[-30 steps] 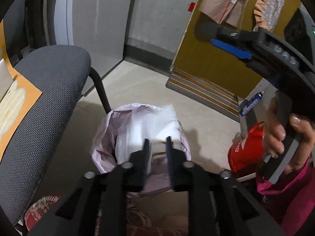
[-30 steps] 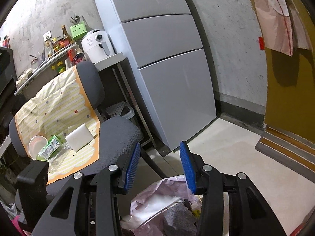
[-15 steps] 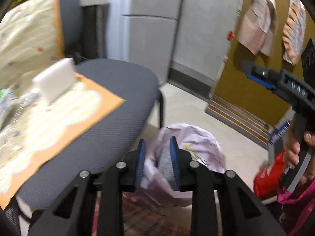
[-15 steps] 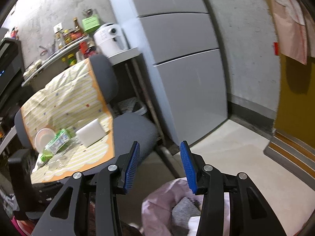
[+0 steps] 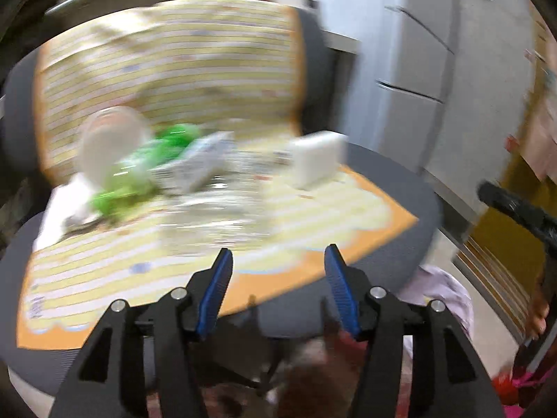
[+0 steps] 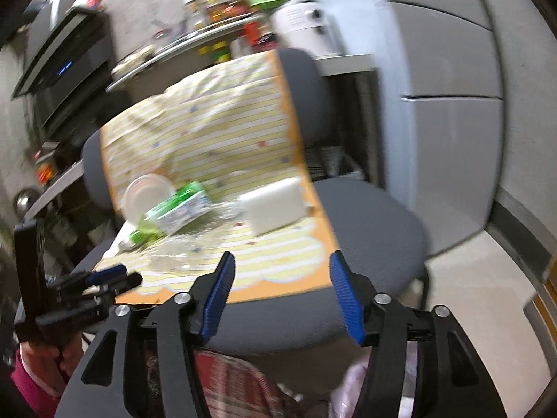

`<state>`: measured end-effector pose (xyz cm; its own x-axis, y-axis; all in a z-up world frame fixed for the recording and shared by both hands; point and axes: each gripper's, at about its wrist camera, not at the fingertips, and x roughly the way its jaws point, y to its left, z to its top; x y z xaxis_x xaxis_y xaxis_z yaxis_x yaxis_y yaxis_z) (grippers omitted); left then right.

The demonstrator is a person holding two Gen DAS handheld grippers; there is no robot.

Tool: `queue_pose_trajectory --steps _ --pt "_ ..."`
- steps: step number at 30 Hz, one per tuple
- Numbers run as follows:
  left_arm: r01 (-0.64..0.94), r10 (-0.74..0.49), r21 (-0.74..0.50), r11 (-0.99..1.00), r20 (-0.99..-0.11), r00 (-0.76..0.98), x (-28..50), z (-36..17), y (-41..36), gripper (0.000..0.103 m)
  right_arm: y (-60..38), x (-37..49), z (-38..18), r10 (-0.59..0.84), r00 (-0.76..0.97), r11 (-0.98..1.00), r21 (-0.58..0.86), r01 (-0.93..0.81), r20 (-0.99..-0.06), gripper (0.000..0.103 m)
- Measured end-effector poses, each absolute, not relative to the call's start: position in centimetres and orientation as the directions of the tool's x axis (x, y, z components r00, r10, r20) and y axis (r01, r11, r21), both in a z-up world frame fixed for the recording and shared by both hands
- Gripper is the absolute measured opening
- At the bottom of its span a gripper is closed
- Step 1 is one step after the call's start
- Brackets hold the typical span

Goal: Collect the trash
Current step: 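Return to the chair and grasp the white tissue with the left tool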

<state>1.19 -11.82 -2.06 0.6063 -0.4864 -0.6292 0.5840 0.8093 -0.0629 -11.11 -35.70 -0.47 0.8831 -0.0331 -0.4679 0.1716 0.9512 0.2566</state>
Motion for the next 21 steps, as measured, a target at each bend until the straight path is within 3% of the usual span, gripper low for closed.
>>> queue_pose_trajectory --steps 5,13,16,18,21 --pt "0.432 -0.378 -0.071 0.899 -0.623 0.685 4.6 -2.0 -5.7 0.059 -32.5 -6.8 -0.1 0.034 0.878 0.970 0.228 0.086 -0.477 0.069" --pt "0.216 -0.232 -0.105 0.971 -0.647 0.726 9.5 -3.5 2.8 0.064 -27.9 -0.5 0.0 0.126 0.858 0.979 0.202 -0.027 -0.498 0.071" --pt "0.127 -0.183 -0.133 0.983 -0.661 0.728 12.4 -4.2 5.9 0.064 -26.4 1.5 0.0 0.142 0.853 0.982 0.183 -0.056 -0.503 0.071" --pt "0.099 -0.160 -0.128 0.987 -0.670 0.725 14.3 -4.6 7.2 0.057 -25.5 3.0 0.2 0.151 0.852 0.983 0.171 -0.073 -0.502 0.070" --pt "0.081 -0.141 -0.118 0.990 -0.700 0.700 17.4 -5.5 8.1 0.054 -24.4 4.7 0.7 0.166 0.854 0.981 0.167 -0.095 -0.493 0.070"
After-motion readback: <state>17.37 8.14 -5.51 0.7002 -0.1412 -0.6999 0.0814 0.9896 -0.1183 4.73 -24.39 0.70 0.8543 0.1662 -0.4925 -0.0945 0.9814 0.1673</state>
